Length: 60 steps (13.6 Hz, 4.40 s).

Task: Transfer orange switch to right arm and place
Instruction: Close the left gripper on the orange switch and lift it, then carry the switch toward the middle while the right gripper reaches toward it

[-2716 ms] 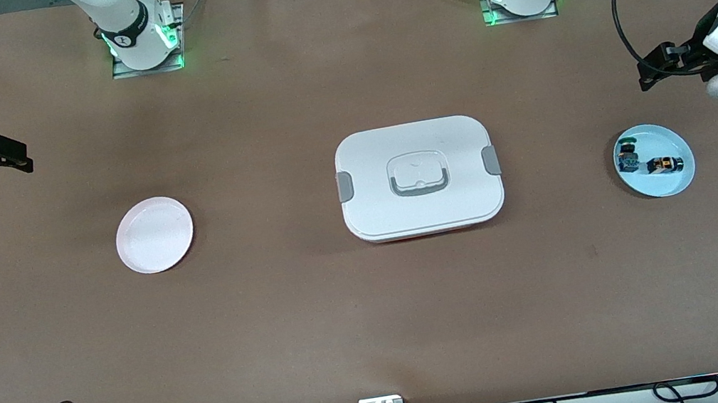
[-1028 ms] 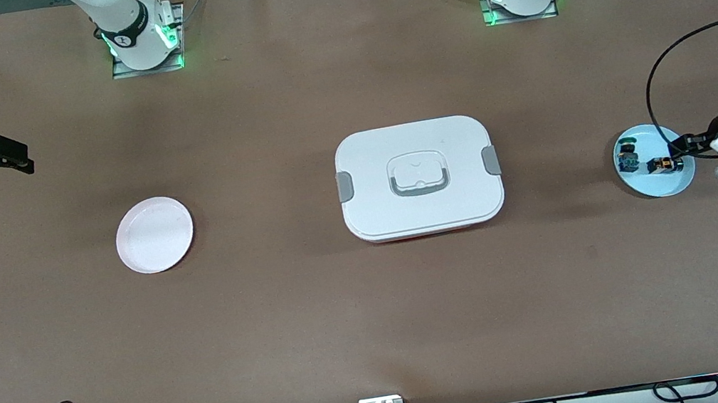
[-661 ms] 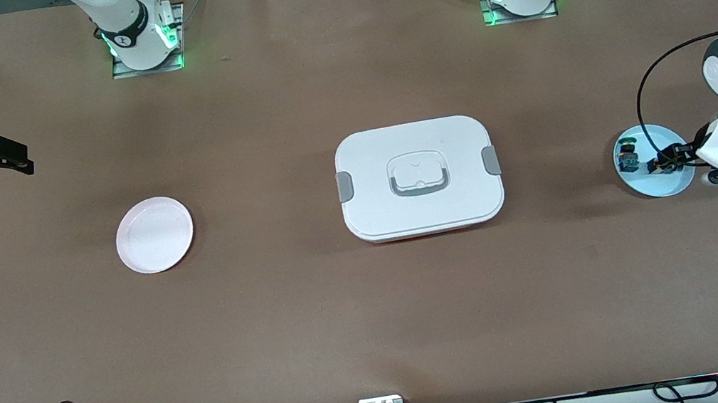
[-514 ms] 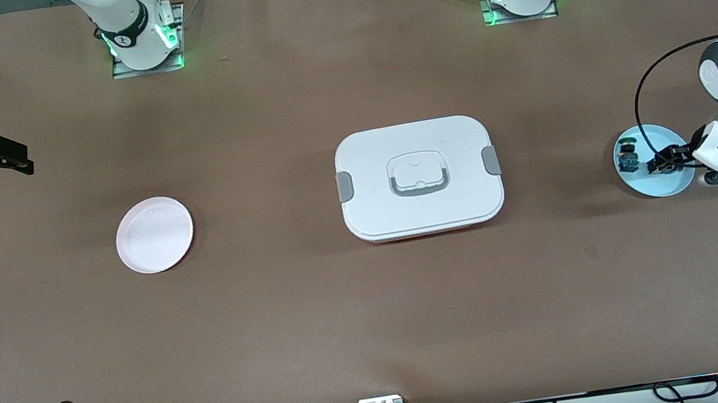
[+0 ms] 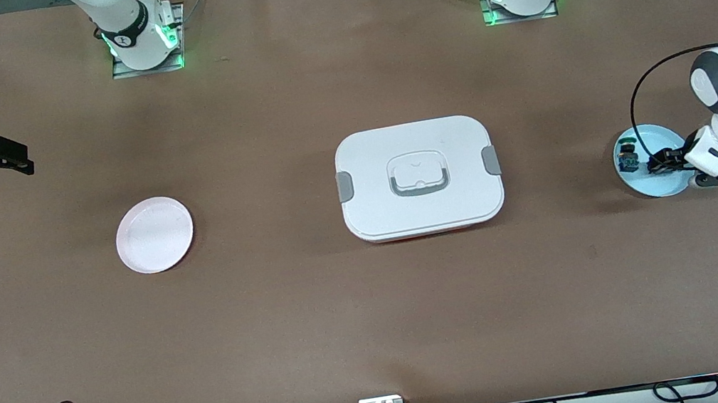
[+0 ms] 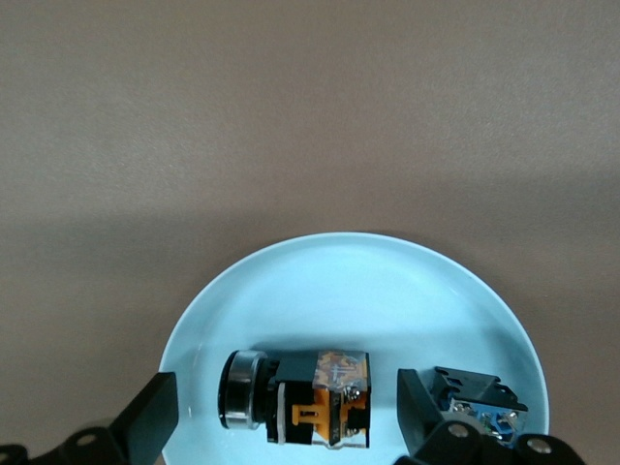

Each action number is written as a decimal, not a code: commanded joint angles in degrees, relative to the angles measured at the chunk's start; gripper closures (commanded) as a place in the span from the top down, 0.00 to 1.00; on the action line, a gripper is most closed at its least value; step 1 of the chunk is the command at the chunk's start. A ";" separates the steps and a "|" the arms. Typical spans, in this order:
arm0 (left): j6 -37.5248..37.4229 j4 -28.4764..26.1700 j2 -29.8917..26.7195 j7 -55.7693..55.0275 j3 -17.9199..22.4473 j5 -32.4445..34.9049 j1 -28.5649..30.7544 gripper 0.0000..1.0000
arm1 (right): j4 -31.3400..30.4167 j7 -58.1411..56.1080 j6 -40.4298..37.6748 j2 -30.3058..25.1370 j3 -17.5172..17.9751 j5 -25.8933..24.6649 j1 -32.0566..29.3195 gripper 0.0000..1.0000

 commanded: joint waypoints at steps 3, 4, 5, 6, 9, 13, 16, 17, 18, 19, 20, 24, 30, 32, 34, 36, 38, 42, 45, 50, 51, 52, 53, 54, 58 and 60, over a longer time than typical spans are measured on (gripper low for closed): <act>2.64 -2.29 0.10 1.43 -0.88 0.49 1.08 0.98 | -0.18 0.36 0.05 -0.40 0.08 0.43 -0.04 1.00; 3.34 -2.47 0.36 1.51 -0.88 0.40 1.08 0.98 | -0.18 0.27 -0.04 -0.40 0.08 0.43 -0.04 1.00; 3.87 -2.90 0.54 1.52 -0.88 0.40 1.08 0.98 | -0.18 0.36 -0.04 -0.40 0.17 0.43 -0.04 1.00; 4.48 -3.17 0.54 1.52 -0.88 0.40 1.43 0.98 | -0.18 0.36 -0.21 -0.40 0.17 0.43 -0.04 1.00; 4.66 -3.17 1.24 1.60 -0.88 0.49 1.70 0.98 | -0.18 0.36 -0.13 -0.40 0.17 0.43 -0.04 1.00; 5.72 -3.17 1.77 2.31 -0.88 0.49 1.88 0.93 | -0.10 0.36 -0.39 -0.48 0.25 0.43 0.13 1.00; 5.72 -3.17 1.86 2.31 -0.88 0.49 1.88 0.59 | -0.10 0.36 -0.48 -0.48 0.26 0.43 0.13 1.00; 5.72 -3.08 1.95 2.31 -0.88 0.49 1.88 0.49 | -0.10 0.36 -0.48 -0.48 0.34 0.43 0.22 1.00; 5.72 -3.08 1.95 2.22 -0.88 0.49 1.79 0.41 | -0.10 0.27 -0.48 -0.48 0.34 0.43 0.31 1.00; 5.63 -3.08 2.03 2.22 -0.88 0.49 1.79 0.33 | -0.10 0.27 -0.56 -0.48 0.34 0.43 0.83 1.00; 5.37 -2.91 1.95 2.13 -0.88 0.49 1.79 0.28 | -0.10 0.10 -0.57 -0.48 0.26 0.35 1.44 1.00; 4.67 -2.21 0.20 2.04 -0.96 0.49 1.53 0.28 | -0.01 0.01 -0.57 -0.48 0.26 -0.09 1.89 1.00; -16.03 7.88 -3.50 1.95 -3.69 0.57 1.09 0.28 | 2.10 -0.25 -0.83 -0.40 0.08 -0.44 1.63 1.00; -26.57 13.93 -3.59 1.43 -6.31 0.49 1.26 0.28 | 2.19 -0.25 -0.83 -0.40 0.08 -0.45 1.54 1.00; -35.46 19.92 -3.59 1.25 -8.33 0.40 1.00 0.26 | 2.02 -0.08 -0.83 -0.22 -0.01 -0.27 1.28 1.00; -41.19 23.97 -3.50 2.04 -10.71 0.31 1.08 0.24 | 2.01 0.27 -0.83 0.39 -0.01 0.26 1.53 1.00; -44.72 26.00 -3.68 3.96 -14.74 -2.48 1.79 0.20 | 2.01 -0.16 -0.83 0.48 0.34 0.52 2.24 1.00; -54.13 28.82 -3.42 6.86 -16.16 -17.23 0.56 0.13 | 2.01 -0.08 -0.57 1.36 0.26 2.17 6.89 1.00; -54.22 28.73 -3.15 18.26 -19.85 -27.69 0.56 0.04 | 2.01 -0.07 0.04 2.41 0.26 5.70 8.48 1.00; -52.82 28.12 -0.27 33.45 -26.09 -48.59 -0.76 0.05 | 1.84 -0.34 0.75 5.93 -0.10 22.46 8.04 1.00; -50.73 27.86 0.18 39.16 -26.45 -51.78 -1.20 0.05 | 1.66 -0.34 0.84 6.28 -0.10 27.19 8.04 1.00; -48.88 27.85 0.54 46.18 -26.97 -54.16 -2.51 0.05 | 1.31 -0.08 1.28 6.46 -0.10 31.76 8.04 1.00; -48.34 27.51 1.15 51.30 -26.98 -58.10 -3.39 0.06 | 0.61 0.18 2.24 6.46 -0.10 36.42 8.22 1.00; -48.16 26.81 1.42 55.53 -27.07 -62.23 -4.09 0.06 | 0.17 0.45 2.86 6.55 -0.01 40.30 8.39 1.00; -43.16 24.87 1.77 77.30 -27.15 -70.93 -8.04 0.06 | -2.89 0.45 3.21 9.26 -0.01 60.49 8.39 1.00; -39.57 21.37 1.68 87.87 -27.15 -80.07 -10.16 0.05 | -5.27 -0.25 4.00 11.02 -0.01 70.44 8.31 1.00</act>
